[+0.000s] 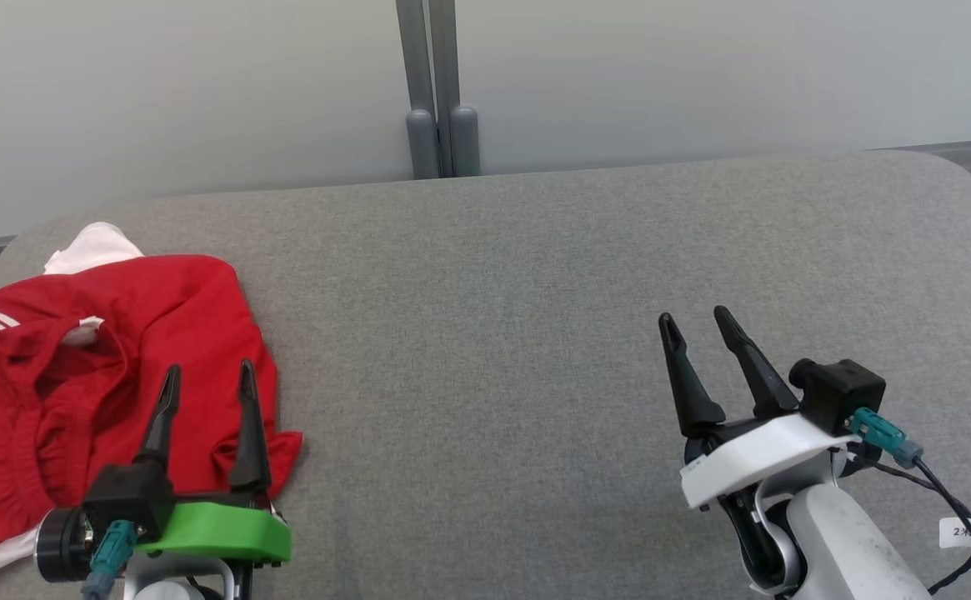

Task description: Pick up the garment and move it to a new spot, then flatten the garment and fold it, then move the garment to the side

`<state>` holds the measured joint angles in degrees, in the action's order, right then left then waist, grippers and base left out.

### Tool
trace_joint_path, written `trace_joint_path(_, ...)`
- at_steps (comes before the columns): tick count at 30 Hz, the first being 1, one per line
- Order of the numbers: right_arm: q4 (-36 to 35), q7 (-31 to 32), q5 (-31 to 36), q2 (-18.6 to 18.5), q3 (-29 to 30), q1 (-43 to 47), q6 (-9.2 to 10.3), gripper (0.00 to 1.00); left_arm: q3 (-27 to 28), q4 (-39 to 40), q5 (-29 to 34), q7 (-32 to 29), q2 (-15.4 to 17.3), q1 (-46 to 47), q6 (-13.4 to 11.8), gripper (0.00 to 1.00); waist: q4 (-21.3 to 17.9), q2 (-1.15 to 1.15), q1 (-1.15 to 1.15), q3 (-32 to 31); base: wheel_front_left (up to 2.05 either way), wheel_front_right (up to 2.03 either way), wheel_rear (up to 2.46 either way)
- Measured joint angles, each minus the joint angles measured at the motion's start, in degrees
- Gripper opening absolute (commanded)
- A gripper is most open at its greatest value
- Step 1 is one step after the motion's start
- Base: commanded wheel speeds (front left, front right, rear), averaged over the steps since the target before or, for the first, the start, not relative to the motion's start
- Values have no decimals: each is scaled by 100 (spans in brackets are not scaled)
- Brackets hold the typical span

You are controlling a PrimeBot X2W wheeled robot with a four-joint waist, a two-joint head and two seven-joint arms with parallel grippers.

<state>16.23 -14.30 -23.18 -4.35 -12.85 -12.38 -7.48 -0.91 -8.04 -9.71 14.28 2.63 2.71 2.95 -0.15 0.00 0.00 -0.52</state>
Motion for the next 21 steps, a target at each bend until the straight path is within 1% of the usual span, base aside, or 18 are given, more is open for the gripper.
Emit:
trace_joint_path(7,0,-74,223,2,-38,-5,-1,100,-31,5,230,78,2,0,0,100,-21,0,0,-1,0,0,0)
trace_joint_path(21,31,-75,218,13,-21,-11,-1,100,-53,-59,185,78,3,0,1,100,-42,0,0,-1,0,0,0)
